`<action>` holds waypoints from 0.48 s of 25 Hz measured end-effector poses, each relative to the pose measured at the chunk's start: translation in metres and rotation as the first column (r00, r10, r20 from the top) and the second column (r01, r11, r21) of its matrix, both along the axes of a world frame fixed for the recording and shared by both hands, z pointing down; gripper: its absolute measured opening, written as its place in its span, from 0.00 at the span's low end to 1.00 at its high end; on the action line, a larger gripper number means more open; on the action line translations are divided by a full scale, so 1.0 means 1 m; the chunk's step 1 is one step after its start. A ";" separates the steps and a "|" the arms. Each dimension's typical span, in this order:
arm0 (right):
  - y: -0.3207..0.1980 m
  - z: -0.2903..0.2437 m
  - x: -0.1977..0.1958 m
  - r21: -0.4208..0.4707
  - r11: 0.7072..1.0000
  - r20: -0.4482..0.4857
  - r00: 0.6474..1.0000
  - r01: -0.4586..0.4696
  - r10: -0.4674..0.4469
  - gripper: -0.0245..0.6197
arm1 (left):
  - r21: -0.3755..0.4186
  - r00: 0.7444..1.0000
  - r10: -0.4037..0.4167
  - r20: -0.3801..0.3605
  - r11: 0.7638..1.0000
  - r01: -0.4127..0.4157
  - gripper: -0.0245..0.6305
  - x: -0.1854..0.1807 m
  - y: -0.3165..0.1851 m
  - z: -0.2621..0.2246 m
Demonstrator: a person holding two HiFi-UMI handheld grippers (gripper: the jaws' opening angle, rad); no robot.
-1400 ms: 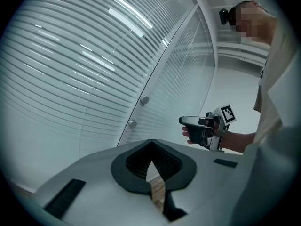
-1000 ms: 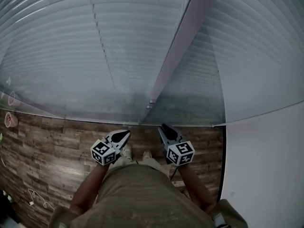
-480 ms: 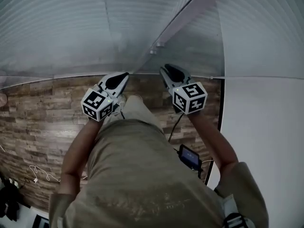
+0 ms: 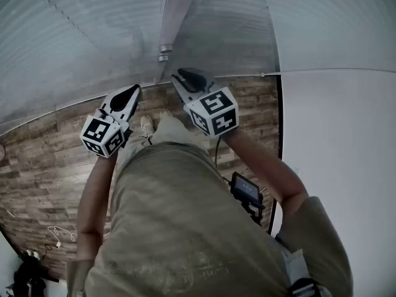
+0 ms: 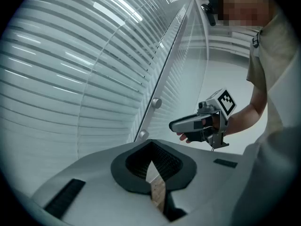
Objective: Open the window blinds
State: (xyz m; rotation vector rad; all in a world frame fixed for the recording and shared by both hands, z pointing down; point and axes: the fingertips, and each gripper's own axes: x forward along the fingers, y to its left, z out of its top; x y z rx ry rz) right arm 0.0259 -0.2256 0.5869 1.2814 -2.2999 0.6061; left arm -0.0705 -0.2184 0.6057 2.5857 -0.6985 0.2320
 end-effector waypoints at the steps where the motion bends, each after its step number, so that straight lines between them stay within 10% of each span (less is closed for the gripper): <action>1: -0.001 -0.002 0.001 0.002 1.000 -0.002 1.000 0.003 -0.003 0.15 | 0.001 1.000 0.001 -0.002 1.000 -0.001 0.06 0.003 -0.001 -0.001; 12: -0.031 -0.022 0.020 0.034 0.999 0.018 1.000 0.003 -0.003 0.15 | -0.011 0.998 -0.060 -0.031 0.998 0.060 0.06 0.024 -0.026 -0.011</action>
